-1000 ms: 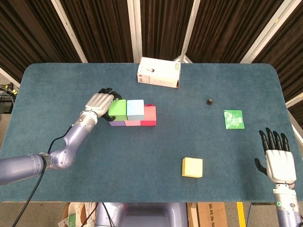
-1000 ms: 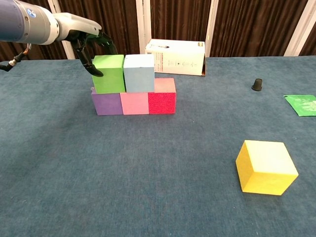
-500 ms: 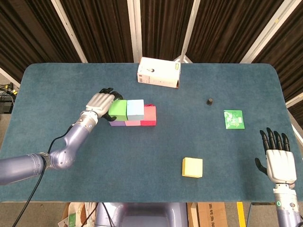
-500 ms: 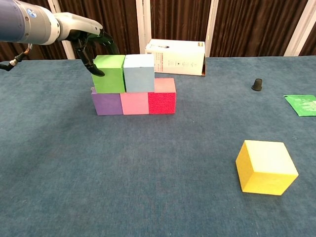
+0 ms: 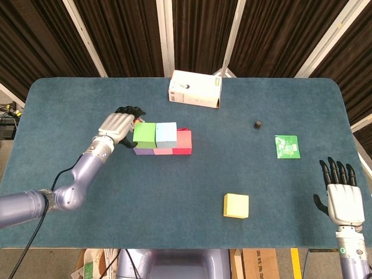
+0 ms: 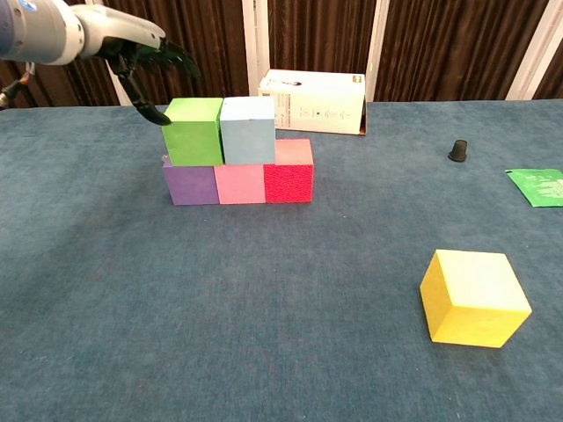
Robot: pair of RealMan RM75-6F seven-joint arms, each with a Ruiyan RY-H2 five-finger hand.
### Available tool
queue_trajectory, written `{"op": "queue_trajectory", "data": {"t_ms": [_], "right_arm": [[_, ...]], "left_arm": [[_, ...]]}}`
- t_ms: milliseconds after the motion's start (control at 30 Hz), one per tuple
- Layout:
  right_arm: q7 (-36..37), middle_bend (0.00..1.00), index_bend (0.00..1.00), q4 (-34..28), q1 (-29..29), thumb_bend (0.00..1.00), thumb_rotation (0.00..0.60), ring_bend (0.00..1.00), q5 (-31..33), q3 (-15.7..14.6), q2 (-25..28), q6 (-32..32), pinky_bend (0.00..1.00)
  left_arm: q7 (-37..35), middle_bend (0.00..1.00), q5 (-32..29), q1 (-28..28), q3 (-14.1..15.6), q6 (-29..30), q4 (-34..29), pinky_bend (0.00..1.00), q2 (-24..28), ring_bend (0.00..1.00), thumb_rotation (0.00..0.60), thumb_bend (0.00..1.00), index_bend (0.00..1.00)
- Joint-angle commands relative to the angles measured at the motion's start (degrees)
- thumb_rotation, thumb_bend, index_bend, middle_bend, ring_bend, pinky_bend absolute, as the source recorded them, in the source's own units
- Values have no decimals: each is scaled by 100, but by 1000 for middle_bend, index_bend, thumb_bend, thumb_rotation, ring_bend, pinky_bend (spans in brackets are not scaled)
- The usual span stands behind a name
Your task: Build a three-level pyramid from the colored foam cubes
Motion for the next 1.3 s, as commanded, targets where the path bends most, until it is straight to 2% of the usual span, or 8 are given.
{"op": "queue_trajectory", "data": {"t_ms": [33,200,533,967,1300], "right_arm": [[31,9,45,-17,-10,323,600,0,0,4,19,13,0],[172,9,48,-43,-15,324,600,0,-12,-6,80,-23,0],[337,9,50,-63,-7,323,600,0,-73,-45,111,-80,0],[425,9,50,-48,21,324,600,0,-23,-53,125,-192,0],[502,9,51,-80,26,324,600,0,-88,-98,157,-224,0]], "left_arm": [[-166,33,136,161,-51,118,-186,0,200,0,600,319,113],[-663,35,761,650,-81,278,-555,0,613,0,600,320,114],[-1410,45,1725,1340,-24,138,-765,0,1124,0,600,320,214],[-1745,44,2436,1746,185,-112,-520,0,960,0,600,319,220],[-2076,37,2941,2163,263,106,-376,0,824,0,600,319,197]]}}
